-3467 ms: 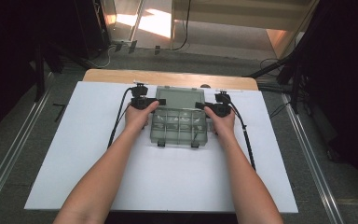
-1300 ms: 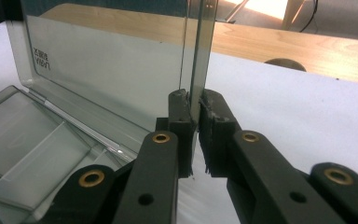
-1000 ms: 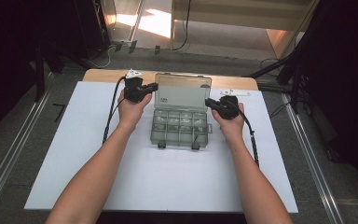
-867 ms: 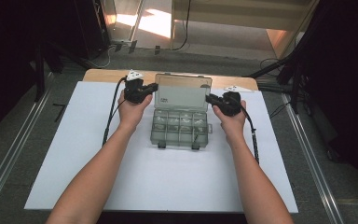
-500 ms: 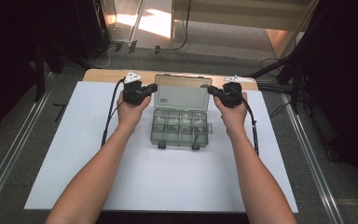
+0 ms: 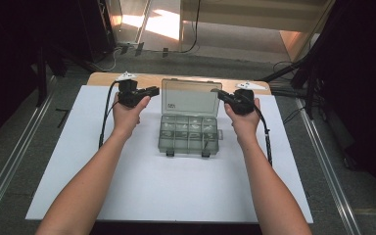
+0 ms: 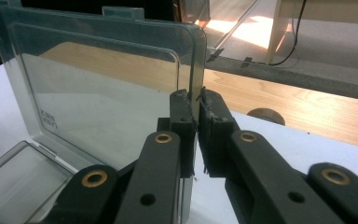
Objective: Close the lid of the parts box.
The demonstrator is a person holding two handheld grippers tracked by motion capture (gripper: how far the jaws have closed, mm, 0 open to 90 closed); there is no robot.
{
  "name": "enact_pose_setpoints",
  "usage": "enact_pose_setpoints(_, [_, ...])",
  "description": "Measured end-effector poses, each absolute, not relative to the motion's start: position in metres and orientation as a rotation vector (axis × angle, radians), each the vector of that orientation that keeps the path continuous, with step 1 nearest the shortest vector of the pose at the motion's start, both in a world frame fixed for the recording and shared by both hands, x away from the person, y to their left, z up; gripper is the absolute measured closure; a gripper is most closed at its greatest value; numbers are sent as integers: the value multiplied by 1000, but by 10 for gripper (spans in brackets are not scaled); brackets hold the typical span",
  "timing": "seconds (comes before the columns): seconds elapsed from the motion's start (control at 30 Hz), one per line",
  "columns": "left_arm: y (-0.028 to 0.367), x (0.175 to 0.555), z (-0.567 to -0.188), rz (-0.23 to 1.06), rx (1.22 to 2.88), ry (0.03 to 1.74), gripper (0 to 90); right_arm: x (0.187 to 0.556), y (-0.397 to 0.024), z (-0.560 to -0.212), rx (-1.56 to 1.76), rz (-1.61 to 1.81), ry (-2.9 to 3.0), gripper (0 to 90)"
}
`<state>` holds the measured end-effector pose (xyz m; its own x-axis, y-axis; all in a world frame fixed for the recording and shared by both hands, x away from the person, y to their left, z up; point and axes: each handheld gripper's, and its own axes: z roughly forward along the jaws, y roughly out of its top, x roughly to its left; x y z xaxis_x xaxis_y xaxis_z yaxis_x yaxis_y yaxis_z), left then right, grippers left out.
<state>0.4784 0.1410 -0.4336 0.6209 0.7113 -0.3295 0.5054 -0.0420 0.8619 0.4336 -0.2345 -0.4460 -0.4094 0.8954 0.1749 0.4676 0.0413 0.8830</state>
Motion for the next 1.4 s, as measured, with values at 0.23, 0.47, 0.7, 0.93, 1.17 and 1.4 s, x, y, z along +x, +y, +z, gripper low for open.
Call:
enact_pose_setpoints(0.23, [139, 487, -435, 220, 1702, 1108, 900, 432, -234, -448, 1353, 1353, 1883, 863])
enact_pose_setpoints(0.47, [130, 504, -436, 116, 1713, 1164, 900, 428, -234, -448, 1308, 1349, 1891, 859])
enact_pose_setpoints(0.7, [120, 509, -433, 78, 1716, 1155, 900, 424, -236, -448, 1286, 1363, 1892, 858])
enact_pose_setpoints(0.93, [114, 511, -431, 50, 1715, 1164, 900, 422, -236, -449, 1270, 1373, 1891, 855])
enact_pose_setpoints(1.17, [109, 505, -428, 82, 1755, 1113, 900, 419, -236, -447, 1267, 1366, 1900, 849])
enact_pose_setpoints(1.4, [107, 498, -425, 103, 1751, 1072, 900, 409, -238, -444, 1248, 1409, 1920, 689])
